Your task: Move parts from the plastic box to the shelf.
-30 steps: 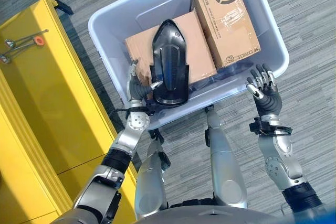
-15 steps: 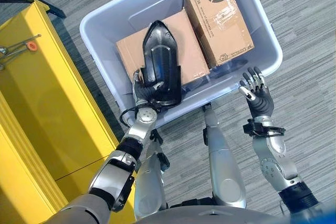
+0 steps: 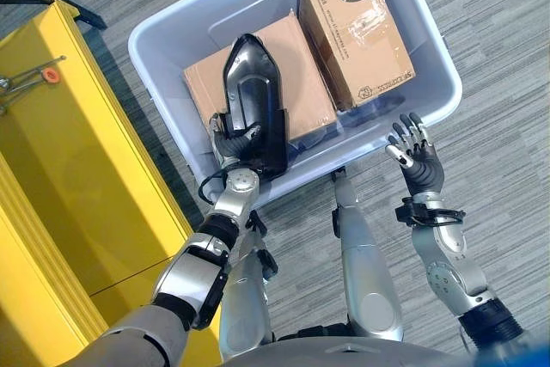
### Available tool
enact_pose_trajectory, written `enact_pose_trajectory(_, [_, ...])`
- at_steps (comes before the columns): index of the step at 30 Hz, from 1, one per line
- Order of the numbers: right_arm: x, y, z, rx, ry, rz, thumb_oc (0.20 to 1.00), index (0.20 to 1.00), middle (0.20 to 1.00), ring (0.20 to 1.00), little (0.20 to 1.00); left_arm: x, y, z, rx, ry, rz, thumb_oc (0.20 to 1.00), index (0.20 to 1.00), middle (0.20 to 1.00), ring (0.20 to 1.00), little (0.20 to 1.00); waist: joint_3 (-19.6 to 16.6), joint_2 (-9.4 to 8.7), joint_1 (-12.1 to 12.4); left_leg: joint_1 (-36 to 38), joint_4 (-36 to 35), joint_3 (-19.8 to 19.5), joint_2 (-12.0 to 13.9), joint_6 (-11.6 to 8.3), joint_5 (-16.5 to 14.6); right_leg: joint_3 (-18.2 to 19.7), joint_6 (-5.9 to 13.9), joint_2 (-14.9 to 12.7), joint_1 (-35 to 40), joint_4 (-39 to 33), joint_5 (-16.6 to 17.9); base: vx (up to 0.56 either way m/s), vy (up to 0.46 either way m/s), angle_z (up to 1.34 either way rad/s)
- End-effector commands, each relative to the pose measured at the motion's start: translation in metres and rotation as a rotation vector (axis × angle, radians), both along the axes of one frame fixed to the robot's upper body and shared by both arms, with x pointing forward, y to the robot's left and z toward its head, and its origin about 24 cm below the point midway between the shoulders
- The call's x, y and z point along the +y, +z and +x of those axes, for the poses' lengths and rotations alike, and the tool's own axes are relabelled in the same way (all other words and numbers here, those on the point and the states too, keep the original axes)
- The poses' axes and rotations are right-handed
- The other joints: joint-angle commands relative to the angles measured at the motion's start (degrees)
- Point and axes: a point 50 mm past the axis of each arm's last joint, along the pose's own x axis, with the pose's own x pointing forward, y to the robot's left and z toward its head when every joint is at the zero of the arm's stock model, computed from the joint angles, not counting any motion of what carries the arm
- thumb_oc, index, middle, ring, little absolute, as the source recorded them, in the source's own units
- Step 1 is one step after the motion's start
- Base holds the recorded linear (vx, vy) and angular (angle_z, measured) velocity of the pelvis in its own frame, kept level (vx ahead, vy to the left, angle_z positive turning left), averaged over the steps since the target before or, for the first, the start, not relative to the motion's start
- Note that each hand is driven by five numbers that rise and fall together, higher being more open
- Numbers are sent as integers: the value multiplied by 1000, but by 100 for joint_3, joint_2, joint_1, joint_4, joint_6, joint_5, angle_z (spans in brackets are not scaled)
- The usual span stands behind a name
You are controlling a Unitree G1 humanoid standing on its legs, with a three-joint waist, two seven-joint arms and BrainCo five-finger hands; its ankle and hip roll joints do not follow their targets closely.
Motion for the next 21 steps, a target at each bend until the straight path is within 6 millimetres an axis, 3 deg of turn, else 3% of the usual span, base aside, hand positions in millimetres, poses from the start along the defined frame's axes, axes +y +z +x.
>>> enact_pose_trajectory(1, [-2,22,-3,-105,17,36,1000,1000,1000,1000,1000,11,-20,-2,160,6,44,1000,1000,1000,1000,1000,158,-149,-193,-578,1554,-562,331,-90,-888,-178,277,-209,70,960,-980,2,4,-6])
enact_pose_trajectory(9, [-2,23,-3,-108,34,28,1000,1000,1000,1000,1000,6,-22,2,236,-35,132,1000,1000,1000,1000,1000,201,-144,-284,-587,1560,-500,353,-90,-892,-108,290,-181,-40,1002,-974,0,0,-2])
enact_pose_trajectory(12, [-1,23,-3,-111,49,22,1000,1000,1000,1000,1000,6,-27,2,286,-47,179,702,702,702,702,702,208,-126,-331,-617,1567,-460,364,-92,-901,-61,291,-152,-120,1030,-974,6,6,-6])
enact_pose_trajectory(13, [-1,23,-3,-111,51,22,1000,1000,1000,1000,1000,6,-28,1,290,-44,177,558,558,558,558,558,209,-121,-339,-630,1573,-461,367,-92,-904,-60,291,-149,-133,1033,-977,8,-6,-18])
enact_pose_trajectory(14, [0,24,-3,-114,57,20,1000,1000,1000,1000,1000,2,-27,2,294,-54,182,200,200,200,200,200,220,-103,-357,-656,1583,-463,364,-88,-911,-44,288,-146,-167,1045,-971,5,-1,-28])
enact_pose_trajectory(21, [-2,22,-4,-111,53,17,1000,1000,1000,1000,1000,1,-31,0,321,-62,195,200,200,200,200,200,198,-98,-372,-693,1606,-465,369,-81,-928,-42,281,-144,-224,1071,-971,5,-11,-15])
